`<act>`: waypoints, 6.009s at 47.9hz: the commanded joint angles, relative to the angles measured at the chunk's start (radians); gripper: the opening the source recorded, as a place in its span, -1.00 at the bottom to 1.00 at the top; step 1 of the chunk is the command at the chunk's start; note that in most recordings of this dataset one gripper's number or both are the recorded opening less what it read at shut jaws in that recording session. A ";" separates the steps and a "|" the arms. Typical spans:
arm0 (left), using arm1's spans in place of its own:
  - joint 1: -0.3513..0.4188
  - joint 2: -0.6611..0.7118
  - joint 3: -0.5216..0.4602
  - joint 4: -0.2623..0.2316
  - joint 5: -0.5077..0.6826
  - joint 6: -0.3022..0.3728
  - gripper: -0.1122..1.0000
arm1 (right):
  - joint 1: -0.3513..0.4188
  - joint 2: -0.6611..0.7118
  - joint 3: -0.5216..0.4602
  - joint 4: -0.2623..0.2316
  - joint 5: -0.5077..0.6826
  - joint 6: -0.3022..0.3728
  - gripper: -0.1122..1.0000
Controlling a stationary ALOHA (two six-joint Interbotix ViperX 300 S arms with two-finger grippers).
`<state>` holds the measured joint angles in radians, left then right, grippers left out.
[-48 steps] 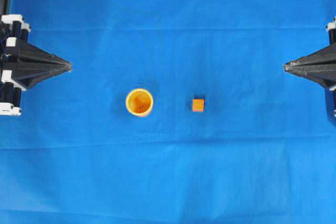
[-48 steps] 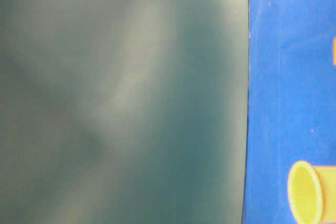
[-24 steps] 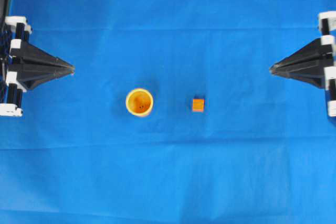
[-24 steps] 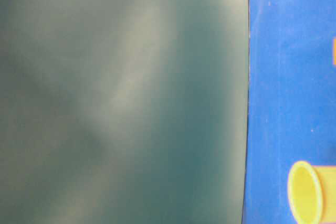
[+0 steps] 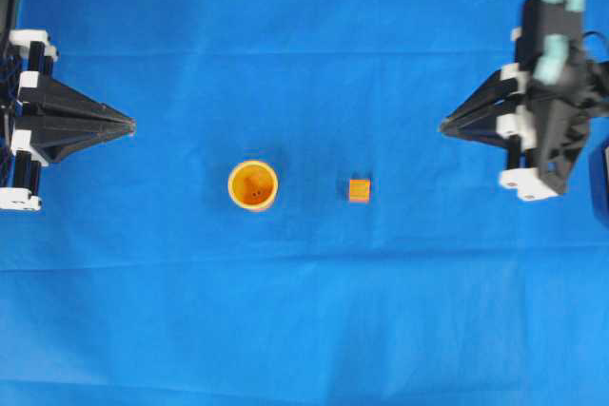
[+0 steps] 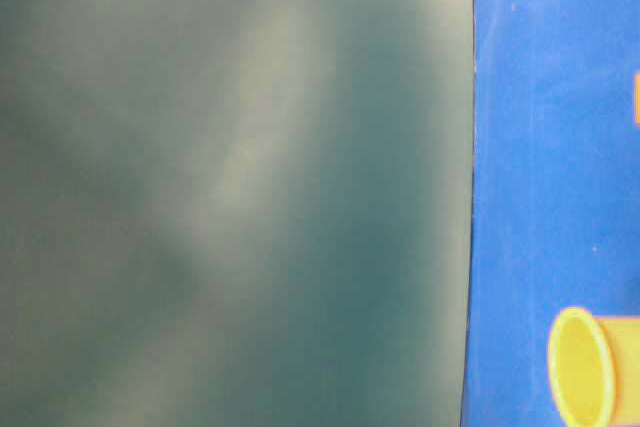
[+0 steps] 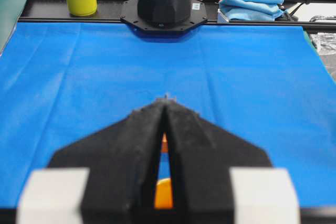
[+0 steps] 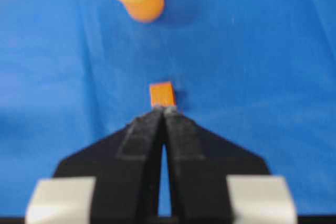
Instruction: Move the block forward with right arm.
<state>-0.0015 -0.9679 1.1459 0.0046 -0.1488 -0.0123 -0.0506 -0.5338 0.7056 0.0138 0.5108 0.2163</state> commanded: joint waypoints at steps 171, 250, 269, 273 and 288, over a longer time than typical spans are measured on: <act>0.003 0.005 -0.041 0.003 0.003 0.000 -0.79 | 0.071 0.462 -0.212 0.011 0.061 -0.163 -0.06; 0.003 0.008 -0.041 0.003 0.005 0.000 -0.79 | 0.439 0.433 -0.522 0.011 0.258 0.049 -0.06; 0.003 0.008 -0.041 0.003 0.003 -0.002 -0.79 | 0.523 0.474 -0.586 0.011 0.261 0.147 -0.06; 0.003 0.008 -0.041 0.003 0.003 -0.002 -0.79 | 0.535 0.474 -0.586 0.011 0.261 0.169 -0.06; 0.003 0.008 -0.041 0.003 0.005 -0.002 -0.79 | 0.563 0.474 -0.592 0.011 0.261 0.212 -0.06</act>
<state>0.0000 -0.9695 1.1351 0.0046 -0.1411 -0.0123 0.5062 -0.0460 0.1411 0.0215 0.7747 0.4249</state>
